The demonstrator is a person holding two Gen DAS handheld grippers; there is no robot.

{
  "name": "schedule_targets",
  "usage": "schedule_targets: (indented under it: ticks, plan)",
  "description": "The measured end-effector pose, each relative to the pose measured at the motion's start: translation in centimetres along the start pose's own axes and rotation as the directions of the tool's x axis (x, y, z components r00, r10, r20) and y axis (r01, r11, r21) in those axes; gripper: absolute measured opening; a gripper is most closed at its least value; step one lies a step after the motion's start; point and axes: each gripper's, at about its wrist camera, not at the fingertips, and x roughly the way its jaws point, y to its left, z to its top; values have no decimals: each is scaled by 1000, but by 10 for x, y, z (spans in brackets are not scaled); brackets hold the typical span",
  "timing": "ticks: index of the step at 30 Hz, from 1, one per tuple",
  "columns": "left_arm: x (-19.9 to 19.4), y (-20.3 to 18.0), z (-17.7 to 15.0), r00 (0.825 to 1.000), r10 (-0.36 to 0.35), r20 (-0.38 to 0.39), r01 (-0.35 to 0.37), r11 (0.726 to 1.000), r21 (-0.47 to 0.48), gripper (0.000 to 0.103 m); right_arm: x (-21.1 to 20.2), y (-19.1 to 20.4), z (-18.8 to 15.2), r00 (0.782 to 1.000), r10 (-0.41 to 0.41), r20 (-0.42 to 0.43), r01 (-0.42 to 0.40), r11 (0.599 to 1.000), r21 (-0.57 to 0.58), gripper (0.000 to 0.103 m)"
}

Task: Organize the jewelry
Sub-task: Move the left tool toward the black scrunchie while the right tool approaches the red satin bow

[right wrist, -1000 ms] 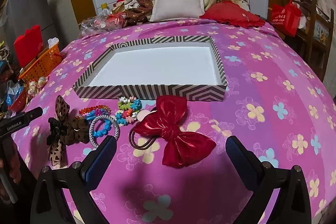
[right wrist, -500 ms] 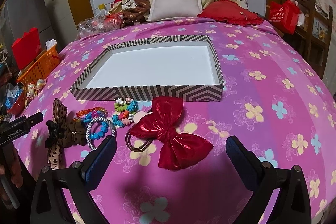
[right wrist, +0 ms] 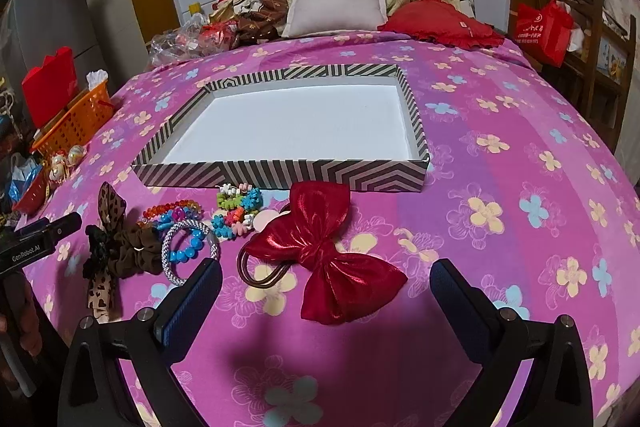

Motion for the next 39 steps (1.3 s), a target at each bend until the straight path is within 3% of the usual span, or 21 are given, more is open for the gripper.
schedule_targets:
  ticks: [19,28,39]
  plan:
    - [-3,-1,-2,1000,-17,-14,17,1000,-2,102,1,-6,-1,998,-5,-56,7,1000,19,103]
    - [2,4,-3,999,-31,-43,30,999,-9,102,2,-7,-3,999,-13,-35,13,1000,-2,103]
    - [2,14,-11,989,-110,-101,108,994,-32,102,3,-11,-5,998,-5,-55,5,1000,1,103]
